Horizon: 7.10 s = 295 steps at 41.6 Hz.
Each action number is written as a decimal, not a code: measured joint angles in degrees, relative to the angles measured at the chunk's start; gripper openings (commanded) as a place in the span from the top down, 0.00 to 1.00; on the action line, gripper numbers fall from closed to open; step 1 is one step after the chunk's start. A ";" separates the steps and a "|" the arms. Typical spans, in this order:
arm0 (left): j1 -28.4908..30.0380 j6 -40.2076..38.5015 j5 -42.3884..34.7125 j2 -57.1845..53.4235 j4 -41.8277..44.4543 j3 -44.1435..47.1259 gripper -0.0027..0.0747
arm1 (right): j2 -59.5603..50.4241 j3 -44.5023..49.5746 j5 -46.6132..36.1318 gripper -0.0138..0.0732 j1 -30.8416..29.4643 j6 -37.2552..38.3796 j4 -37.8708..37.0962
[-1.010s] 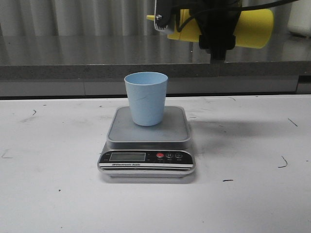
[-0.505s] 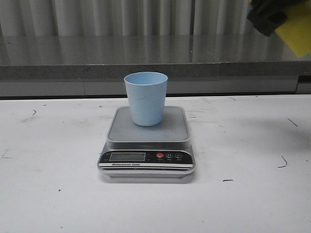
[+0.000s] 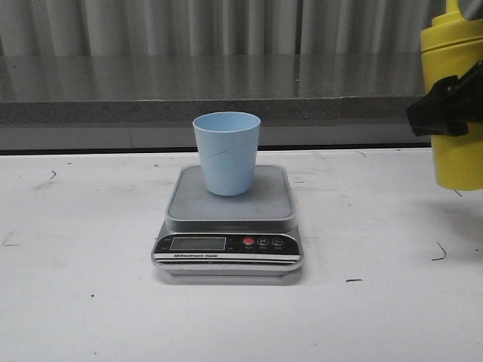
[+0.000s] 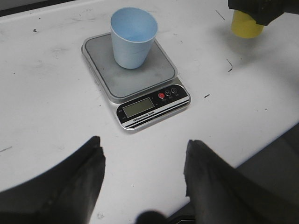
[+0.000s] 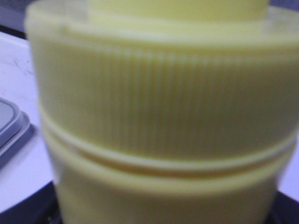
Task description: Pour seasoning into cup on scale with both arms
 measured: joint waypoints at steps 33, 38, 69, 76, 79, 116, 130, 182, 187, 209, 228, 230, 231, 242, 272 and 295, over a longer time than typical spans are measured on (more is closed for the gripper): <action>0.00 0.00 0.00 0.00 0.00 0.00 0.47 | 23.36 -3.07 -29.50 0.39 -0.50 -13.90 17.00; 0.00 0.00 0.00 0.00 0.00 0.00 0.47 | 23.58 -3.62 -29.50 0.21 -0.50 -13.90 17.21; 0.00 0.00 0.00 0.00 0.00 0.00 0.47 | 15.69 8.31 -31.86 0.09 -0.50 -14.33 20.79; 0.00 0.00 0.00 0.00 0.00 0.00 0.47 | 8.55 14.86 -31.38 0.10 -0.50 -14.44 23.16; 0.00 0.00 0.00 0.00 0.00 0.00 0.47 | 3.88 16.61 -26.51 0.10 -0.50 -13.80 23.54; 0.00 0.00 0.00 0.00 0.00 0.00 0.47 | -51.52 -7.85 87.57 0.22 14.47 -10.97 26.05; 0.00 0.00 -0.08 0.00 0.00 0.00 0.47 | -64.51 -8.30 94.88 0.22 14.67 -13.06 30.04; 0.00 2.82 4.15 -4.02 5.00 0.00 0.99 | -67.72 -8.30 96.43 0.92 14.67 -13.30 30.29; 0.00 2.94 4.15 -4.60 5.00 0.00 0.99 | -67.72 -8.30 96.43 0.92 14.67 -13.30 30.29; 10.31 3.06 -6.32 -15.36 9.56 8.69 0.99 | -67.72 -8.30 96.53 0.92 14.67 -13.41 30.29; 31.76 3.06 -34.94 -43.76 5.22 45.32 0.99 | -67.72 -8.30 96.61 0.92 14.67 -13.41 30.19; 32.50 3.06 -35.85 -45.04 4.29 47.11 0.99 | -67.72 -8.30 96.61 0.92 14.67 -13.41 30.19; 32.98 3.06 -36.29 -45.24 3.74 47.97 0.99 | -67.72 -8.30 96.61 0.92 14.67 -13.41 30.19; 33.59 3.06 -42.01 -45.49 1.67 48.57 0.99 | -67.72 -8.30 96.61 0.92 14.67 -13.41 30.19; 29.99 3.06 -42.25 -45.49 2.07 48.57 0.99 | -67.72 -8.30 96.61 0.92 14.67 -13.41 30.19; 29.99 3.06 -42.25 -45.49 2.07 48.57 0.99 | -67.72 -8.30 96.61 0.92 14.67 -13.41 30.19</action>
